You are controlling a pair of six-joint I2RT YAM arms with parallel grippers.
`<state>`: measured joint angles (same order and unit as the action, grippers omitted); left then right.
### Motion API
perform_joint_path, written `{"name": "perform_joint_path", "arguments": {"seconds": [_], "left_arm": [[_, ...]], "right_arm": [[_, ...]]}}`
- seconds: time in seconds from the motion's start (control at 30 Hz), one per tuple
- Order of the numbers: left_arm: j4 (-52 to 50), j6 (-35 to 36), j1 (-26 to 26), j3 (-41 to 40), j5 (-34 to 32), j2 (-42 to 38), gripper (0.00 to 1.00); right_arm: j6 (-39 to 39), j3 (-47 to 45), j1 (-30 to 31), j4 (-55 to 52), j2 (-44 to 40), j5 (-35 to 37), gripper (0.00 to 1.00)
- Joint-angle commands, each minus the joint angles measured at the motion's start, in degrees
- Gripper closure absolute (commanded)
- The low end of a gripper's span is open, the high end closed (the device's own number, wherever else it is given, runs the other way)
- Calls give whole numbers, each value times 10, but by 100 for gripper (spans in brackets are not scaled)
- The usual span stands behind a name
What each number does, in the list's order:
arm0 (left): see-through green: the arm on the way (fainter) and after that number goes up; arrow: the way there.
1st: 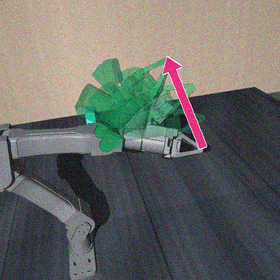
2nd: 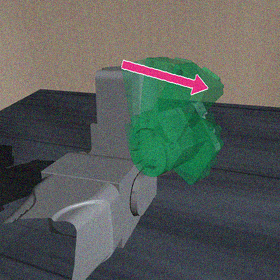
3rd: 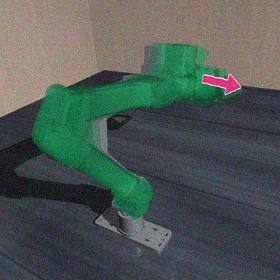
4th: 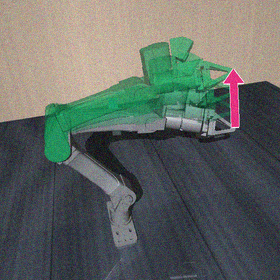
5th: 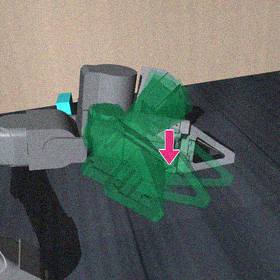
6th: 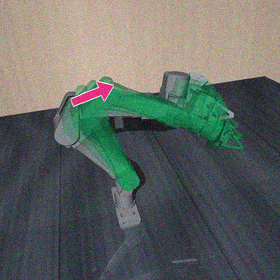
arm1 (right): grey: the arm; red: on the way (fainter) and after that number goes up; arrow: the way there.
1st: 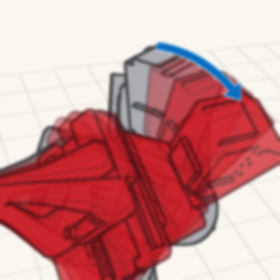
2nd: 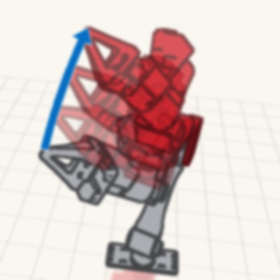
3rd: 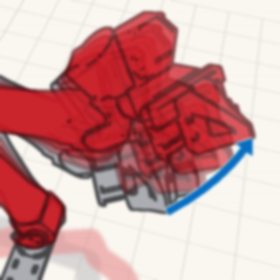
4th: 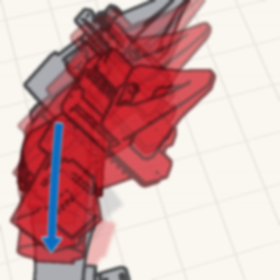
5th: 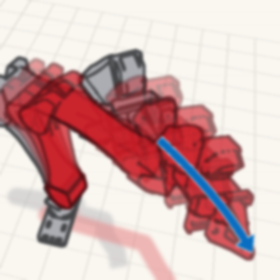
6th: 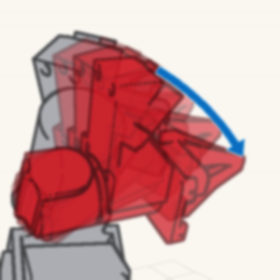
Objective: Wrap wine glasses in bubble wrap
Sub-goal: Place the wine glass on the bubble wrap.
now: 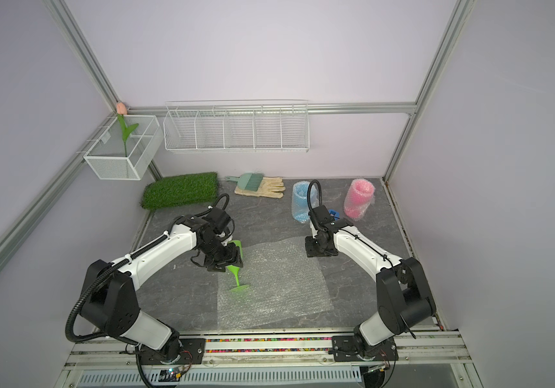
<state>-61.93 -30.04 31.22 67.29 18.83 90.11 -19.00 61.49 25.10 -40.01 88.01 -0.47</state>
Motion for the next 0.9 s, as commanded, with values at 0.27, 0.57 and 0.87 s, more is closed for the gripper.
{"name": "perform_joint_path", "arguments": {"seconds": [0.27,0.57,0.87], "left_arm": [[-94,7,10,74,-58,71,25],[-29,-57,10,85,-161,87,1],[77,-83,9,58,-172,143,0]], "right_arm": [[1,-36,-3,18,-37,-15,52],[6,-37,-3,3,-55,-6,52],[11,-37,-5,-13,-67,2,51]]}}
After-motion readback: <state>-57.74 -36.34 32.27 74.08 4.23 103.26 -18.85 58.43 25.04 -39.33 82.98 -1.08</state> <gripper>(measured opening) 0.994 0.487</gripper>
